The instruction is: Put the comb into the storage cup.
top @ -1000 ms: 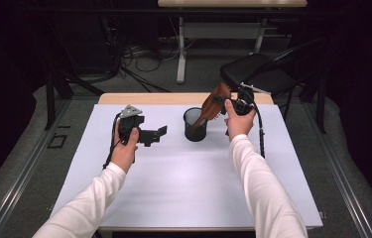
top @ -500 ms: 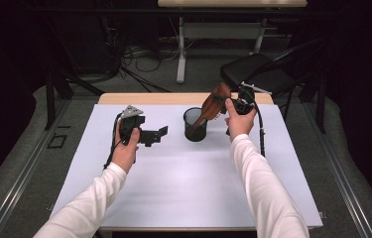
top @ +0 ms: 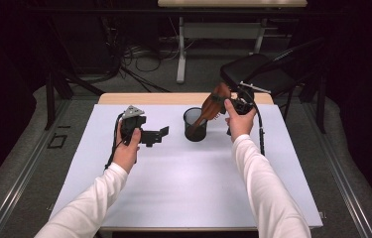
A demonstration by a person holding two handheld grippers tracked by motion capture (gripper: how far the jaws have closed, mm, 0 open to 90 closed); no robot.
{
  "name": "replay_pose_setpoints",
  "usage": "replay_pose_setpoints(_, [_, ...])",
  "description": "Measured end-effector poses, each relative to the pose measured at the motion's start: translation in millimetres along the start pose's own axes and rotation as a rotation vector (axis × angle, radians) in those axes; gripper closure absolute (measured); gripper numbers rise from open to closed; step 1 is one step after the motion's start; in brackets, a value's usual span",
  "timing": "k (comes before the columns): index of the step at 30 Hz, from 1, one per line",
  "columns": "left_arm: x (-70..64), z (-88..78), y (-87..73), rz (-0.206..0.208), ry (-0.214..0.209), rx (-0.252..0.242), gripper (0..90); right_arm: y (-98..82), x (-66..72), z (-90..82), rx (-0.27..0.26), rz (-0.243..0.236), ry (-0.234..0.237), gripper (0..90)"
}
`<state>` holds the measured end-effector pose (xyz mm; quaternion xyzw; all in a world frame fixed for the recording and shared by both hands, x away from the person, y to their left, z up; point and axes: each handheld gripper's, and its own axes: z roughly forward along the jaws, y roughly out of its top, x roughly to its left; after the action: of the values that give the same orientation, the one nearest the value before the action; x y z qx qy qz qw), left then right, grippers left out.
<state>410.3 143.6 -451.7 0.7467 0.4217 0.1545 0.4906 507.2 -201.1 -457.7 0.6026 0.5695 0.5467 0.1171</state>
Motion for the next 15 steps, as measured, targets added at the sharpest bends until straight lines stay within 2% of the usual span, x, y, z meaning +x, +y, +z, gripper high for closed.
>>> replay_pose_setpoints(5, [-0.2,0.2,0.1,-0.002,-0.001,-0.001,0.3,0.7,1.8,-0.6,0.001,0.000,-0.004,13.7])
replay_pose_setpoints(8, [-0.1,0.7,0.1,-0.003,0.000,-0.002,0.3,1.0,2.3,-0.5,0.006,-0.008,-0.008,9.1])
replay_pose_setpoints(15, [0.5,1.4,0.3,-0.005,-0.001,-0.002,0.3,3.6,2.9,-3.4,0.003,-0.005,-0.005,8.1])
